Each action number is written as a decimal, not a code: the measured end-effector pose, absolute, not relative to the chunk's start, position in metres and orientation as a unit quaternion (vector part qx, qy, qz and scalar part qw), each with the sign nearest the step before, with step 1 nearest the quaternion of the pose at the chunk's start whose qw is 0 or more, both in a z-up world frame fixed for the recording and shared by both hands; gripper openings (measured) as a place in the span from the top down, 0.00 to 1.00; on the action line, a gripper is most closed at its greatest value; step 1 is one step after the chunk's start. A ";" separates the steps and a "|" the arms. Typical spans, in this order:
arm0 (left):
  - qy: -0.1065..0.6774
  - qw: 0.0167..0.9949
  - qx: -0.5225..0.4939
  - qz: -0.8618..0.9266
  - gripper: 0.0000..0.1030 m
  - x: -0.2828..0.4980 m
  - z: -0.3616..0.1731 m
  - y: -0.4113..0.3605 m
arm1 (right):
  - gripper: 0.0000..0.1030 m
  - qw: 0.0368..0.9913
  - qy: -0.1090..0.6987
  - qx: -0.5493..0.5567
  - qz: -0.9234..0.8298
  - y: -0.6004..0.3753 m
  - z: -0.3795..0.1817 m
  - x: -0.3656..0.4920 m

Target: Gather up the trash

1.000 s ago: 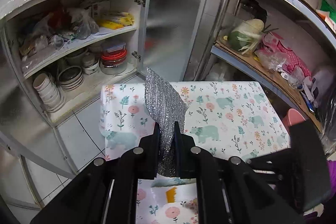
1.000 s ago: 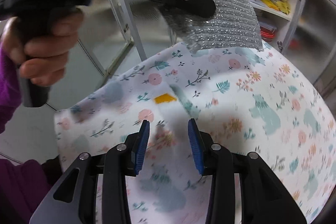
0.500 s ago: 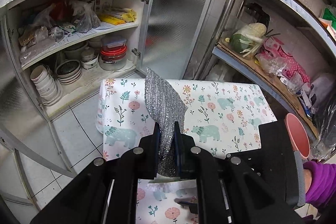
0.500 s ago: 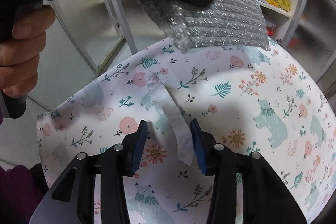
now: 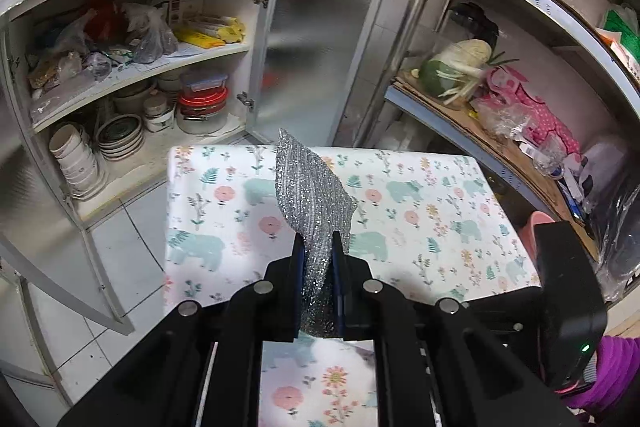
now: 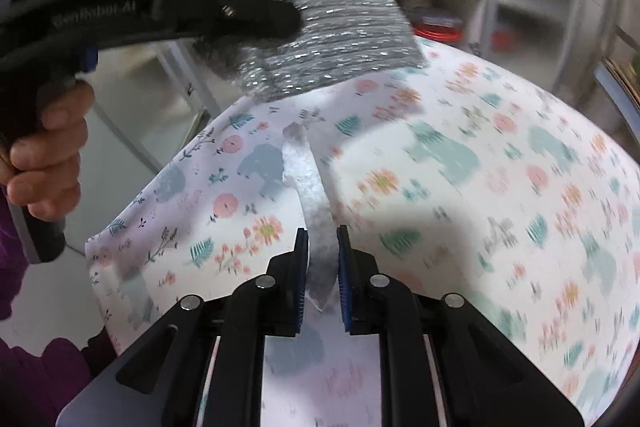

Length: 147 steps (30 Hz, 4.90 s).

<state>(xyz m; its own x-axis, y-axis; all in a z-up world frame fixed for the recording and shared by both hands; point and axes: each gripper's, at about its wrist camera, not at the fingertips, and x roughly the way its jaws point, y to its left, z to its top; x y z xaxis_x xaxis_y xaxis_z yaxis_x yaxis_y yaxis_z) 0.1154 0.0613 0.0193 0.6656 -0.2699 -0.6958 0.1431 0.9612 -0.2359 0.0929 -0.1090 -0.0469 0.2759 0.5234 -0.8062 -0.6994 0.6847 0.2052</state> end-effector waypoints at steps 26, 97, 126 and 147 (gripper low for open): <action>0.385 0.902 -0.030 -0.191 0.89 0.098 0.021 -0.104 | 0.86 0.890 0.429 0.087 0.129 -0.330 -0.027 0.035; 0.414 0.835 0.100 -0.349 0.85 0.114 -0.038 -0.400 | 0.86 0.882 0.414 0.189 -0.121 -0.537 -0.075 0.039; 0.390 0.849 0.061 -0.350 0.43 0.104 -0.011 -0.382 | 0.54 0.896 0.398 0.163 -0.112 -0.521 -0.059 0.021; 0.369 0.870 0.028 -0.327 0.43 0.087 0.012 -0.345 | 0.33 0.912 0.375 0.124 -0.115 -0.485 -0.041 -0.003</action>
<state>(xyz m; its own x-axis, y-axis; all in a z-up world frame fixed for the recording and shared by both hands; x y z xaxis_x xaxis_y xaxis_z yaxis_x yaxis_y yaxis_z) 0.0871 -0.3448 0.0117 0.5139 -0.5481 -0.6599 0.5892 0.7846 -0.1929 -0.0028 -0.4853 -0.0406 0.6924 -0.1169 -0.7119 0.3023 0.9430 0.1393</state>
